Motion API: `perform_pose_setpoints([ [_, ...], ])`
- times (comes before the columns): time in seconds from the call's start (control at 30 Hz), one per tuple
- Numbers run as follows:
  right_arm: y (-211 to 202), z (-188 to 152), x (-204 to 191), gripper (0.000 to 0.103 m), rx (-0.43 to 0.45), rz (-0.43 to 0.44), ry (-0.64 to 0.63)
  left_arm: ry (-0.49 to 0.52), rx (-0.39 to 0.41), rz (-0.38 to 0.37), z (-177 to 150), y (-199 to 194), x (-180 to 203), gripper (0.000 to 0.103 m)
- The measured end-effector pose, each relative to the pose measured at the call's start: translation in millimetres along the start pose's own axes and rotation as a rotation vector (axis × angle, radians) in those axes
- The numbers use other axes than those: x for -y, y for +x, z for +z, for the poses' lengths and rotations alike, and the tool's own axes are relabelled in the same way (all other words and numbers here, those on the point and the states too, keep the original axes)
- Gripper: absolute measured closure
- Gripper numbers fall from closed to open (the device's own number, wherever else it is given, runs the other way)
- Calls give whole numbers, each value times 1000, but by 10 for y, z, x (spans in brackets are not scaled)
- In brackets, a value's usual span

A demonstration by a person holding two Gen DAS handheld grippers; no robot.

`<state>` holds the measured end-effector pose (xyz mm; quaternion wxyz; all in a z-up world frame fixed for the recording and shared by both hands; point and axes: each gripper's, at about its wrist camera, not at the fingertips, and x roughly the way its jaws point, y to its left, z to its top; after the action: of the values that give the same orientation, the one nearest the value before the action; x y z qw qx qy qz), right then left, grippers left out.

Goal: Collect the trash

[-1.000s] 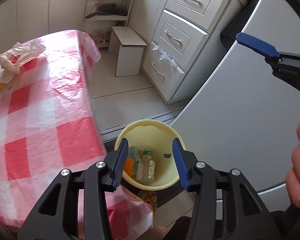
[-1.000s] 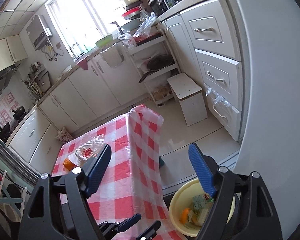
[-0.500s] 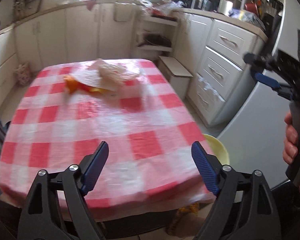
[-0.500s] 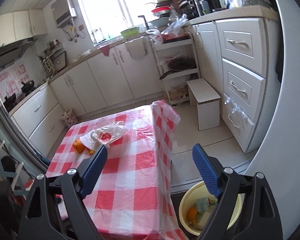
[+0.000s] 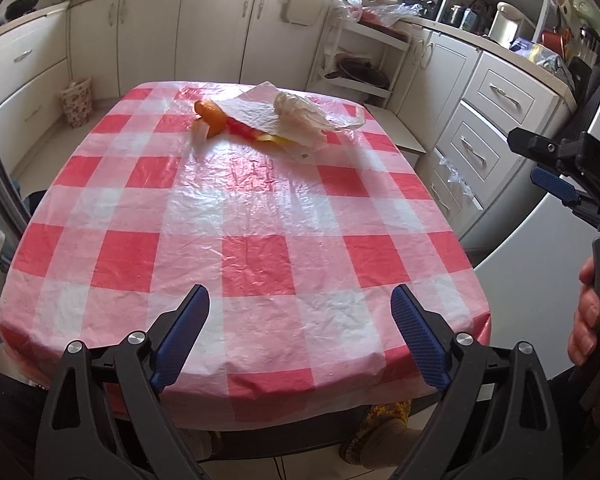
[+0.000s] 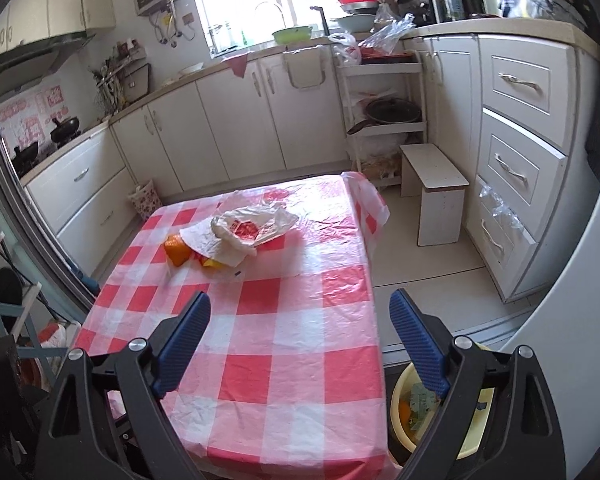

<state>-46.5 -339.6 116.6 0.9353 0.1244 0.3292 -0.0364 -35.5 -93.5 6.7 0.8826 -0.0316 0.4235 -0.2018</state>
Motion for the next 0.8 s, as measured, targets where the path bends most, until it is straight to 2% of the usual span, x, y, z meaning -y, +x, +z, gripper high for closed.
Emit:
perform_pose_setpoints([
  [0.2,78,-55,-143,16,-12,-8,-59,-27,-19,8,-8,55,-64,14],
  [0.8,77,-92,-19,16,-35,-6,-12,-8,-46,34,-57,140,-13,11],
])
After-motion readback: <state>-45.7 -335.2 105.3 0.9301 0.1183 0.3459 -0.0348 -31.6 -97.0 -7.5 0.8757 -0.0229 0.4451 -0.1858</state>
